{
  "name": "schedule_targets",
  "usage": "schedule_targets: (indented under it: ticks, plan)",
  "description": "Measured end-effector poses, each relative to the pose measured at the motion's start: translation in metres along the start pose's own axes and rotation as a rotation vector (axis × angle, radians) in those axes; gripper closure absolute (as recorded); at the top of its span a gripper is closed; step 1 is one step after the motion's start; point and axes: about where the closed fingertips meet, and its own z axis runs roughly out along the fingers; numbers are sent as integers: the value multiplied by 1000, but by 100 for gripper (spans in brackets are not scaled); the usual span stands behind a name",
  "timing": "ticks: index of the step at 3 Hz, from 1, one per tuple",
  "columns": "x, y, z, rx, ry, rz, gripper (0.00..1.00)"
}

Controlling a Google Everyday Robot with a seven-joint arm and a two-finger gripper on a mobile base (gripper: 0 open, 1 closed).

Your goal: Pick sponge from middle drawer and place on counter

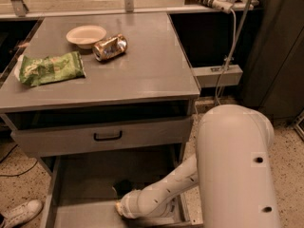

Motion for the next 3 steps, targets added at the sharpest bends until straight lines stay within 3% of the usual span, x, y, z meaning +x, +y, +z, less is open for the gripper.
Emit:
schedule_targets:
  ticks: [1,2,3]
  plan:
    - [-4,1,-4,0,0,0,100]
    - [-12,3,-19,-25,-25,-8,100]
    - [-31,18,-57,-102,-94,-42,100]
